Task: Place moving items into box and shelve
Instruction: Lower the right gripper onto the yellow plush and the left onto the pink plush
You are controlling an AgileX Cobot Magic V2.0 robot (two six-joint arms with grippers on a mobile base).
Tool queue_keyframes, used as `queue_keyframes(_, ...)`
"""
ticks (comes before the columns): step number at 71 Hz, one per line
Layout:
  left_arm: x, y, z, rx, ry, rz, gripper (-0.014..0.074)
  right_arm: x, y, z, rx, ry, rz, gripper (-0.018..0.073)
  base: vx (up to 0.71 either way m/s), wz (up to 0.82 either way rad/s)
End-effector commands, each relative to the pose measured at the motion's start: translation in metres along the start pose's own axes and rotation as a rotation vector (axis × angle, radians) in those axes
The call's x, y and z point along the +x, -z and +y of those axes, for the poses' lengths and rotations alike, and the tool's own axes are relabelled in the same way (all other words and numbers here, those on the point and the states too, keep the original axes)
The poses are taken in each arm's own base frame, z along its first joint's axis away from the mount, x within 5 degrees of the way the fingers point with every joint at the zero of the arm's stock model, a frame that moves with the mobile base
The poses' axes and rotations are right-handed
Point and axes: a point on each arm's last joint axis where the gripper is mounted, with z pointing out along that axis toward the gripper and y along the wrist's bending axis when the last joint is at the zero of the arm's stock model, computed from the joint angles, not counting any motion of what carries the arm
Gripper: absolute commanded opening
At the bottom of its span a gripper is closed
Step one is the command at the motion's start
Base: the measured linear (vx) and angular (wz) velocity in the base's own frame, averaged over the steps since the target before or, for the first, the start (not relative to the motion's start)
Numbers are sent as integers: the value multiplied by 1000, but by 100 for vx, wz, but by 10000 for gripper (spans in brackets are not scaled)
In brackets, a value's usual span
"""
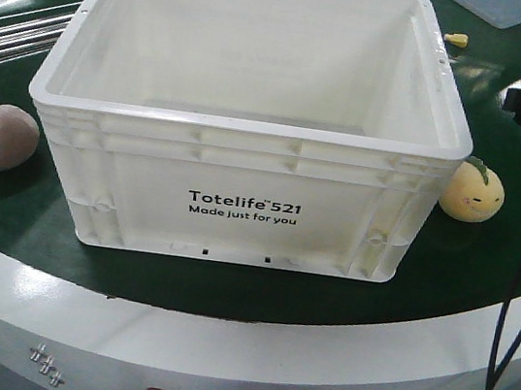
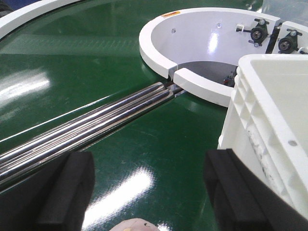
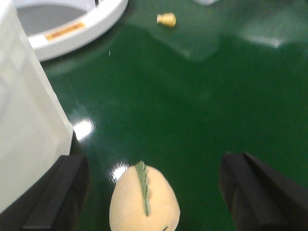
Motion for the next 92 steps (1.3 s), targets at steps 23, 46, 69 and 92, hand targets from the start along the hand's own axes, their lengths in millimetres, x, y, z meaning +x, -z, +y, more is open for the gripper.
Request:
queue_keyframes(23, -22, 8, -1, 13, 5, -126, 575, 15, -53, 3, -7, 8, 96, 593, 0, 0)
queue_keyframes(46, -22, 8, -1, 12, 5, -121, 575, 38, -83, 4, -8, 9, 210, 587, 0, 0)
queue_keyframes(69, -21, 8, -1, 11, 5, -116, 575, 56, -98, 5, -5, 11, 309, 116, 0, 0)
queue_keyframes(92, -24, 8, -1, 14, -4, -148, 575, 58, -98, 5, -3, 11, 327, -15, 0, 0)
